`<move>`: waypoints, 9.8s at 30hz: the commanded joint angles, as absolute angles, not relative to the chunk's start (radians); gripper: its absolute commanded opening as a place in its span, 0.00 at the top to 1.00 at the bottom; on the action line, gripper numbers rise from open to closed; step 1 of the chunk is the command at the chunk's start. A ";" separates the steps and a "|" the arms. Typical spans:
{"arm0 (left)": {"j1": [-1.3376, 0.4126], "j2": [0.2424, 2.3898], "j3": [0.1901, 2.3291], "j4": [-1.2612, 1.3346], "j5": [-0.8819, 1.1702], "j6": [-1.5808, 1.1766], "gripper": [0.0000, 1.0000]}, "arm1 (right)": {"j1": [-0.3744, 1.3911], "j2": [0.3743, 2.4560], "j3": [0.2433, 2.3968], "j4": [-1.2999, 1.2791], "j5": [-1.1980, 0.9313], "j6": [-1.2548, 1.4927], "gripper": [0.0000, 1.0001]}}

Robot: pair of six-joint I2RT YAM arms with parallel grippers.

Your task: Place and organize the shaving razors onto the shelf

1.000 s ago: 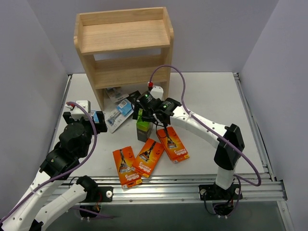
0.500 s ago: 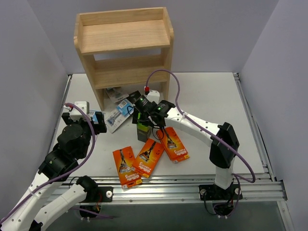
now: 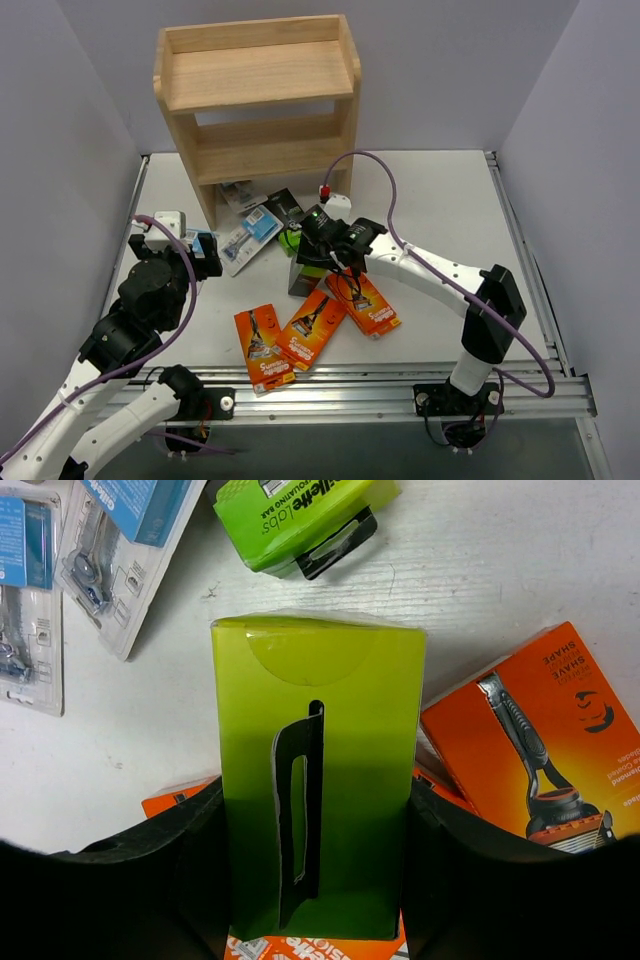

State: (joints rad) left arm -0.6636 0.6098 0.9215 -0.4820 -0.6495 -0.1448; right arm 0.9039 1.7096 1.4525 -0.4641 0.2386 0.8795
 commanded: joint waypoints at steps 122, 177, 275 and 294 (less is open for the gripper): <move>-0.730 0.641 0.864 -0.411 -0.827 -0.075 0.06 | 0.517 1.411 1.440 0.353 -0.084 0.934 0.20; -0.732 0.600 0.851 -0.393 -0.793 -0.078 0.06 | 0.468 1.585 1.594 0.531 -0.153 0.994 0.54; -0.793 0.549 0.845 -0.388 -0.784 -0.084 0.06 | 0.807 2.295 2.419 0.538 -0.187 1.178 1.00; -0.796 0.551 0.838 -0.379 -0.807 -0.066 0.06 | 0.741 2.047 2.123 0.600 -0.276 1.158 0.20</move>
